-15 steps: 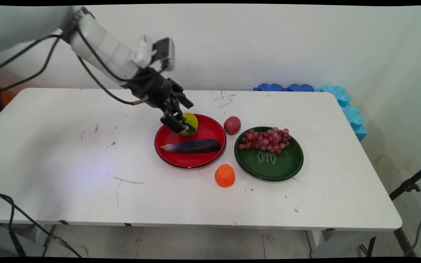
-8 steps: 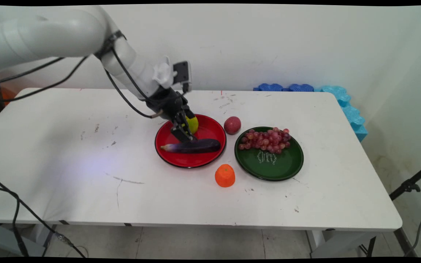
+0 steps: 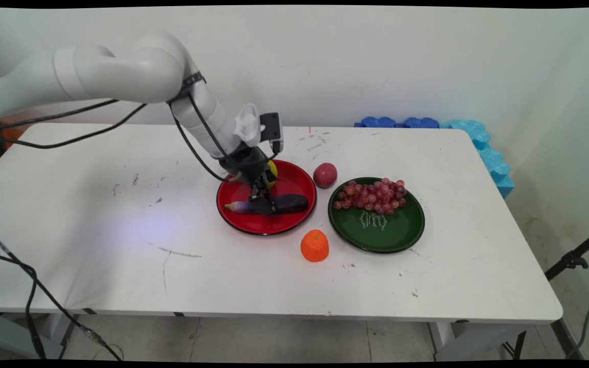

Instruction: Pick up the eggplant from the red plate, then place the picked object on the table

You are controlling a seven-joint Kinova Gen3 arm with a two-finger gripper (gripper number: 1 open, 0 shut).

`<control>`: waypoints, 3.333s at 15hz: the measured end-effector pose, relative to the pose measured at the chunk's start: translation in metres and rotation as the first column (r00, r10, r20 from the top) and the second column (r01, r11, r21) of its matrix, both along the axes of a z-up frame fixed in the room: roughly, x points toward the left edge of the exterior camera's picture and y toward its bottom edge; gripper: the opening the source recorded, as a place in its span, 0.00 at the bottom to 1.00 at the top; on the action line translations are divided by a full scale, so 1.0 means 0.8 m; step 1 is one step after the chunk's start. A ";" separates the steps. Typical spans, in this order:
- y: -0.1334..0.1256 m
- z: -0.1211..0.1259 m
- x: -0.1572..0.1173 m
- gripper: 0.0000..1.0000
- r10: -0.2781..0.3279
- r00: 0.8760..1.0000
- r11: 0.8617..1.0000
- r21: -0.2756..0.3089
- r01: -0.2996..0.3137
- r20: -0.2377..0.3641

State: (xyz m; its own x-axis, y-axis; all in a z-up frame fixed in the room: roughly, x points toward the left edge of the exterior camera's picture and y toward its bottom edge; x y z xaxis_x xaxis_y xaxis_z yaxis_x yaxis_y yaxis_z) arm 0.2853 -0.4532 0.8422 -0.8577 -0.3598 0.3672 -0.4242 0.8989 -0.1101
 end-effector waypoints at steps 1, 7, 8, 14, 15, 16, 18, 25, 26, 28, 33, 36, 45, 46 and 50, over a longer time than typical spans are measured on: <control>-0.002 -0.006 -0.002 1.00 0.000 1.000 1.000 0.005 0.000 0.001; -0.008 -0.032 -0.009 0.00 0.005 1.000 1.000 0.019 -0.005 0.005; -0.009 -0.035 -0.010 0.00 0.005 1.000 1.000 0.020 -0.005 0.005; -0.003 -0.018 -0.015 0.00 -0.021 1.000 1.000 0.006 0.021 -0.014; 0.000 -0.005 -0.016 0.00 -0.025 0.999 1.000 -0.002 0.025 -0.024; 0.005 0.011 -0.017 0.00 -0.031 0.999 1.000 -0.009 0.030 -0.036; 0.018 0.047 -0.021 0.00 -0.046 0.997 0.999 -0.022 0.045 -0.063; 0.085 0.143 -0.056 0.00 -0.086 0.982 0.996 -0.031 0.082 -0.167; 0.098 0.148 -0.064 0.00 -0.091 0.980 0.996 -0.027 0.087 -0.179; 0.121 0.151 -0.081 0.00 -0.098 0.976 0.995 -0.023 0.095 -0.192; 0.157 0.114 -0.115 0.00 -0.087 0.981 0.996 -0.007 0.088 -0.175; 0.165 0.084 -0.127 0.00 -0.074 0.985 0.997 -0.001 0.075 -0.155; 0.175 -0.005 -0.149 0.00 -0.028 0.992 0.999 0.019 0.031 -0.125; 0.175 -0.012 -0.151 0.00 -0.028 0.992 0.999 0.019 0.031 -0.125; 0.177 -0.030 -0.153 0.00 -0.030 0.992 0.999 0.017 0.033 -0.126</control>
